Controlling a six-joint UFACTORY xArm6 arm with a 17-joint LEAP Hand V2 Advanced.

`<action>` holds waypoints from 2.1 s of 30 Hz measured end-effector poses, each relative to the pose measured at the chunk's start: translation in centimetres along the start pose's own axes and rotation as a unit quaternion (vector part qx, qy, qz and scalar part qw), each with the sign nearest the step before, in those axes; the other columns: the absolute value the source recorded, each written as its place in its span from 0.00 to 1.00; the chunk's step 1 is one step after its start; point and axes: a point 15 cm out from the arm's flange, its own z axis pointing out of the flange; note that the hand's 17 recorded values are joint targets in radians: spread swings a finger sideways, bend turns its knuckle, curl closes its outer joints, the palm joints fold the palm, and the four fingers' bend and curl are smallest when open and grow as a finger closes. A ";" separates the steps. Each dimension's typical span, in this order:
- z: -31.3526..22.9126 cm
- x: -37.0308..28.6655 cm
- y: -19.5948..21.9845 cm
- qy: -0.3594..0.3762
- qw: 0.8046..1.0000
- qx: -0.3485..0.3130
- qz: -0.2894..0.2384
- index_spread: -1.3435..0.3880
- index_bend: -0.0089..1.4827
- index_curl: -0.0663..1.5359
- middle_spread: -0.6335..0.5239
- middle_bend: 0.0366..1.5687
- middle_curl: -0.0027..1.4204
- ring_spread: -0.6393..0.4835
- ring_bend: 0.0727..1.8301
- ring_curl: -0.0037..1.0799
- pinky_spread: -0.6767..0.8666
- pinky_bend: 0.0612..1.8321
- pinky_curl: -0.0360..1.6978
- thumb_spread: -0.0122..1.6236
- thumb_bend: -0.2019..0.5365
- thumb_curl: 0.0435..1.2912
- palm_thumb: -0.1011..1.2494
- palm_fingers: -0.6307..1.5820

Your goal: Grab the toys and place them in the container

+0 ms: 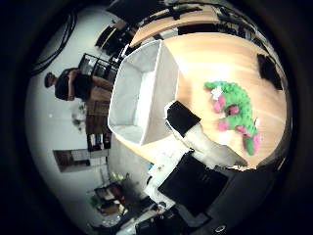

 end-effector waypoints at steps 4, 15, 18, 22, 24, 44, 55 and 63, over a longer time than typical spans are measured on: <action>0.0 0.0 0.0 0.000 1.000 -0.001 0.000 0.49 0.12 0.23 0.40 0.14 0.26 0.50 0.20 0.20 0.70 0.17 0.16 0.64 0.24 0.19 0.37 0.49; 0.0 -0.1 0.1 0.000 1.000 -0.001 -0.002 0.49 0.12 0.23 0.40 0.14 0.26 0.50 0.21 0.19 0.70 0.18 0.15 0.64 0.24 0.19 0.37 0.48; 0.1 0.0 0.1 0.000 1.000 -0.003 -0.004 0.49 0.12 0.23 0.40 0.14 0.26 0.50 0.21 0.19 0.70 0.18 0.15 0.64 0.24 0.20 0.37 0.48; 0.5 0.8 0.3 0.001 1.000 -0.006 0.001 0.49 0.12 0.23 0.40 0.14 0.26 0.49 0.21 0.19 0.70 0.18 0.15 0.64 0.24 0.20 0.37 0.48; 0.7 1.4 0.3 0.002 1.000 -0.008 0.003 0.49 0.12 0.23 0.40 0.14 0.26 0.49 0.21 0.19 0.70 0.18 0.15 0.63 0.24 0.20 0.37 0.48; 6.6 5.8 -1.0 -0.007 0.998 -0.057 0.028 0.50 0.12 0.23 0.40 0.14 0.26 0.48 0.22 0.18 0.70 0.20 0.15 0.62 0.24 0.20 0.37 0.47; 11.7 7.4 -2.1 -0.007 0.995 -0.089 0.033 0.50 0.12 0.23 0.41 0.13 0.26 0.49 0.22 0.19 0.69 0.21 0.15 0.61 0.24 0.20 0.39 0.45; 14.8 9.0 -2.3 -0.004 0.994 -0.098 0.043 0.50 0.12 0.23 0.42 0.13 0.26 0.49 0.22 0.19 0.69 0.21 0.15 0.61 0.24 0.21 0.41 0.45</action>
